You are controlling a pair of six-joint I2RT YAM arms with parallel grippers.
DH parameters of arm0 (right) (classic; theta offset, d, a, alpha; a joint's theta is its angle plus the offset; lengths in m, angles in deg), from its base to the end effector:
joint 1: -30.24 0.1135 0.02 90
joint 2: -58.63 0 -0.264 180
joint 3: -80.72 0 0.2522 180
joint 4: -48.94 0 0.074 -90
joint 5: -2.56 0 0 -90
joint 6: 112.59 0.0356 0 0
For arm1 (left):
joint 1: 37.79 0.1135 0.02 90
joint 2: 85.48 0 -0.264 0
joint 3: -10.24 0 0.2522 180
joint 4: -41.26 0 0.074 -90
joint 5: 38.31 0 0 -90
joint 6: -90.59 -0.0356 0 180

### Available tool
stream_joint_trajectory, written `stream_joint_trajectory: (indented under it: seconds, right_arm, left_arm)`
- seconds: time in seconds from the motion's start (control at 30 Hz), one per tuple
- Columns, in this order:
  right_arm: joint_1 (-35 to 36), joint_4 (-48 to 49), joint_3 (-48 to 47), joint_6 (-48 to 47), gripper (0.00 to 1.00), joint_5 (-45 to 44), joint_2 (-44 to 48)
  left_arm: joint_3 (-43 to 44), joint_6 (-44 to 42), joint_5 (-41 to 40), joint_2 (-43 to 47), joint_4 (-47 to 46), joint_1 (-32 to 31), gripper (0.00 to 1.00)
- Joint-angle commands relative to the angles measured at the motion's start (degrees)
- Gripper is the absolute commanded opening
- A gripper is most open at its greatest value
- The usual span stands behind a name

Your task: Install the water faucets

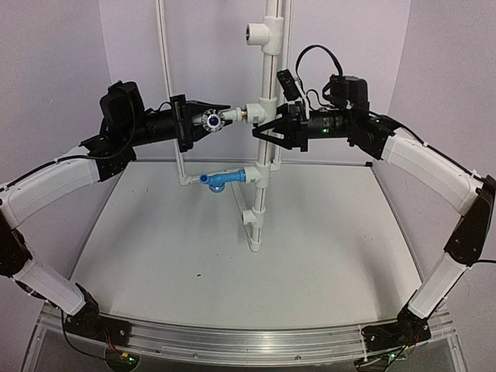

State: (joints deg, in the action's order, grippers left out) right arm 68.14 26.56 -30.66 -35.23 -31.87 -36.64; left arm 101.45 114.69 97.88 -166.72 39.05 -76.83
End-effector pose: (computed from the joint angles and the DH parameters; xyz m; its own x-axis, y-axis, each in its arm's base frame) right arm 0.2819 0.2567 0.4361 0.1335 -0.0529 -0.9896 -0.9890 -0.0708 -0.1296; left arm 0.2359 -0.2244 0.4389 -0.9651 -0.0310 0.2602 -0.2522 -0.1594 -0.9545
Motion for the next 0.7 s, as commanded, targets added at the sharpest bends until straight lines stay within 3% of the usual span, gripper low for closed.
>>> stream_joint_trajectory:
  seconds: [0.0,0.13,0.33,0.5,0.67]
  right_arm:
    - [2.5,0.1,0.0,-2.4,0.30,0.5,-1.3]
    - [2.5,-0.3,0.2,-4.8,0.26,-0.3,-1.2]
    - [2.5,-1.0,-0.4,-7.6,0.15,-1.2,-1.3]
    - [2.7,-1.8,-1.2,-7.7,0.01,-1.2,-1.6]
    - [2.9,-2.8,-1.1,-8.0,0.00,-1.6,-1.1]
  left_arm:
    - [-1.6,11.8,2.3,-2.4,-14.8,-1.9,0.00]
    - [-2.5,16.4,3.2,-3.6,-18.1,-2.2,0.00]
    - [-2.1,18.5,4.5,-2.7,-15.7,-2.4,0.00]
    - [3.9,8.0,7.3,-1.4,2.5,-2.4,0.00]
    - [7.8,1.3,7.9,-2.1,10.6,-2.4,0.00]
